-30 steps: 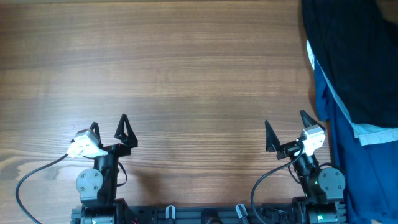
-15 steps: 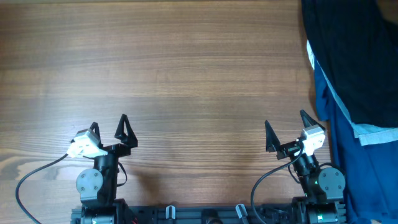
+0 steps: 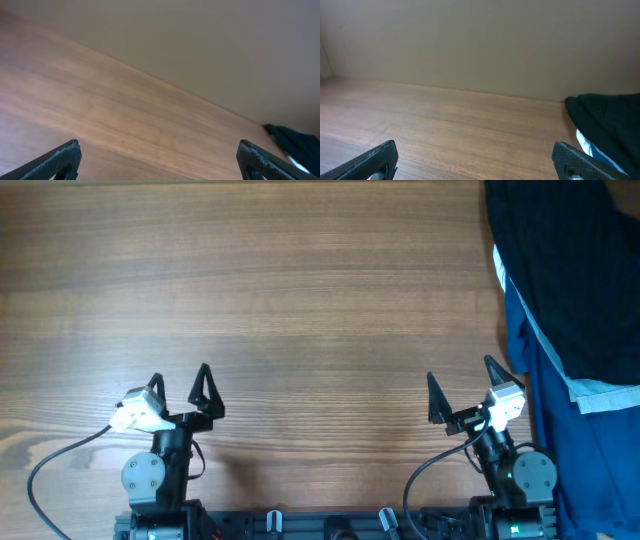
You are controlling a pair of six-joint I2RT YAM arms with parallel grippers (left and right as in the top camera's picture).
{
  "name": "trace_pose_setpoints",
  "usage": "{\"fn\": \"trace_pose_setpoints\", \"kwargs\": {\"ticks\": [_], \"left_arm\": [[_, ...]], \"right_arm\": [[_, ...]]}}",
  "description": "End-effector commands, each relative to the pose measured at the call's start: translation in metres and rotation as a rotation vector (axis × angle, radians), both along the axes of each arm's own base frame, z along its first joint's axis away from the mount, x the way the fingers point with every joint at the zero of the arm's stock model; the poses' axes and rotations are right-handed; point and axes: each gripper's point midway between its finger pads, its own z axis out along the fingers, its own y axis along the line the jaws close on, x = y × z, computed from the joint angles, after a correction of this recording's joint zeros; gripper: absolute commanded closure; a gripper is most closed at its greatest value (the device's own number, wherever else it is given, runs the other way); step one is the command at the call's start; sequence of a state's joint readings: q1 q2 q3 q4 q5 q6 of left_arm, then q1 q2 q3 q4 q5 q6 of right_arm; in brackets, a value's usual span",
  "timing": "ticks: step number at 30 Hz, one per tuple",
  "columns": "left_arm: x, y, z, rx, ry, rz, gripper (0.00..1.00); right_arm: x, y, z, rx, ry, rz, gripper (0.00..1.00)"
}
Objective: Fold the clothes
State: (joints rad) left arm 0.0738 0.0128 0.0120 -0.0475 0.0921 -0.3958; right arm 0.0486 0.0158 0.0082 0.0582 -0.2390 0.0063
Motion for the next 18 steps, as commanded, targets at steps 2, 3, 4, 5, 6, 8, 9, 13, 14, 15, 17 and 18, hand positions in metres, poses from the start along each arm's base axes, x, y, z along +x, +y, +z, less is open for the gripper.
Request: {"fn": "trace_pose_setpoints", "kwargs": {"ticks": [2,3,4,5,6,8,9,13,14,15,17,18], "left_arm": [[-0.002,-0.011,0.021,0.045,-0.037,-0.062,0.00],[-0.002,-0.011,0.027,0.058,-0.041,-0.062,0.00],[-0.002,-0.011,0.034,0.078,-0.041,-0.062,0.00],[-0.001,-0.011,0.041,0.100,-0.034,-0.064,0.00],[0.000,-0.011,0.049,0.121,-0.023,-0.065,0.00],[0.006,-0.010,0.067,0.157,0.006,-0.069,0.00],[0.009,-0.010,0.075,0.160,0.015,-0.069,0.00],[0.032,-0.008,0.099,0.171,0.081,-0.077,0.00],[0.040,-0.008,0.102,0.168,0.113,-0.080,0.00],[0.046,-0.007,0.103,0.164,0.147,-0.083,0.00],[0.059,-0.007,0.102,0.155,0.227,-0.090,0.00],[0.069,-0.006,0.099,0.147,0.296,-0.096,0.00]], "right_arm": [[-0.006,-0.003,0.050,-0.104,-0.123,-0.026,0.00],[-0.006,-0.003,0.059,-0.123,-0.134,-0.028,0.00],[-0.006,-0.003,0.067,-0.137,-0.141,-0.030,0.00],[-0.004,-0.003,0.079,-0.166,-0.146,-0.032,0.00],[-0.001,-0.003,0.089,-0.190,-0.148,-0.035,0.00],[0.010,-0.003,0.117,-0.227,-0.144,-0.036,0.00],[0.015,-0.003,0.124,-0.228,-0.137,-0.036,0.00],[0.054,0.002,0.162,-0.231,-0.073,-0.009,0.00],[0.065,0.003,0.166,-0.233,-0.044,-0.002,0.00],[0.076,0.004,0.170,-0.235,-0.011,0.002,0.00],[0.100,0.005,0.172,-0.237,0.057,0.010,0.00],[0.119,0.006,0.171,-0.238,0.124,0.018,0.00]]}}
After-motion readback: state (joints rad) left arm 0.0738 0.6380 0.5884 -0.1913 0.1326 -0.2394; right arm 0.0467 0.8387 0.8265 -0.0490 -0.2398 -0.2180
